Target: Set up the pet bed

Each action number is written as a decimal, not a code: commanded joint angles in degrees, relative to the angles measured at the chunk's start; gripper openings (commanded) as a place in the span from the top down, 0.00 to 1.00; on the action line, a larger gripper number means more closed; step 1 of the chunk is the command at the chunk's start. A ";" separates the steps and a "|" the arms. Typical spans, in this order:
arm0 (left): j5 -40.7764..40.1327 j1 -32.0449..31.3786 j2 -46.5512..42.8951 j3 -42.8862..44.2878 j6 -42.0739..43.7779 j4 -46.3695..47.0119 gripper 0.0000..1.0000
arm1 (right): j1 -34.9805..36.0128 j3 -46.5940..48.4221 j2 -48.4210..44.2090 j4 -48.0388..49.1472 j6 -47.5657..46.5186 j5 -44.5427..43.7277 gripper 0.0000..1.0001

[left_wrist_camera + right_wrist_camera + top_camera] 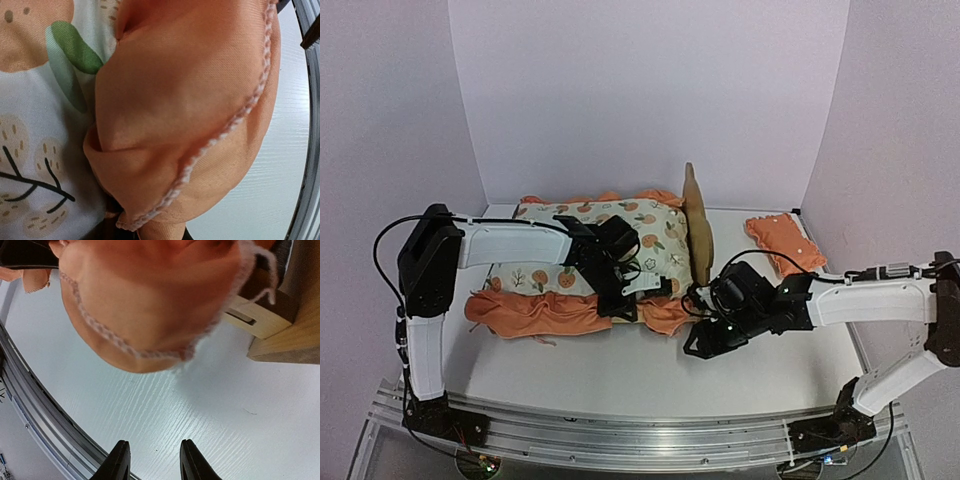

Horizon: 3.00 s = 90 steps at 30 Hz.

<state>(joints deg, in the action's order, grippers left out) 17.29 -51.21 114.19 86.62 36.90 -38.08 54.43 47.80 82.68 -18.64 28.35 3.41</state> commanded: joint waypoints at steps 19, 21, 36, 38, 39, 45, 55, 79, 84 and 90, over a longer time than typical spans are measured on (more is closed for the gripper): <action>6.16 -0.31 -1.70 28.17 -9.78 -16.18 1.00 | 4.30 -18.74 4.24 61.55 -8.32 -27.52 0.39; 6.36 -0.38 -1.84 28.25 -9.57 -16.13 1.00 | 4.33 -19.75 7.17 66.59 -8.71 -31.36 0.38; 9.10 -0.38 -2.48 29.06 -9.90 -16.40 1.00 | 4.06 -13.26 24.70 82.36 -13.86 -38.91 0.53; 9.92 -0.38 -2.47 29.09 -10.91 -16.12 1.00 | 4.06 -12.85 26.73 86.57 -12.63 -39.19 0.52; 10.46 -0.38 -2.47 29.30 -12.09 -15.83 1.00 | 4.07 -12.90 27.89 89.06 -11.45 -40.08 0.53; 13.77 -0.38 -2.09 30.59 -16.36 -15.40 1.00 | 4.14 -10.78 30.17 94.83 -11.52 -47.71 0.70; 12.10 1.68 -1.99 29.79 -16.56 -14.17 1.00 | 4.11 -14.50 28.84 94.78 -10.58 -47.01 1.00; 0.42 4.28 -0.91 5.45 -2.30 3.58 1.00 | 4.12 -13.16 6.31 38.74 -0.01 -13.60 1.00; 2.71 4.28 -1.31 2.98 -0.93 5.57 0.66 | 4.13 -9.96 6.89 33.34 1.97 -12.72 1.00; 8.94 4.31 -8.62 -3.16 0.28 10.19 0.37 | 3.42 -6.25 8.21 28.16 3.00 -8.90 1.00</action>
<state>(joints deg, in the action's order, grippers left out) 22.90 -48.06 114.53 87.01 35.85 -36.20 57.76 38.31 91.07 13.58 29.34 -11.19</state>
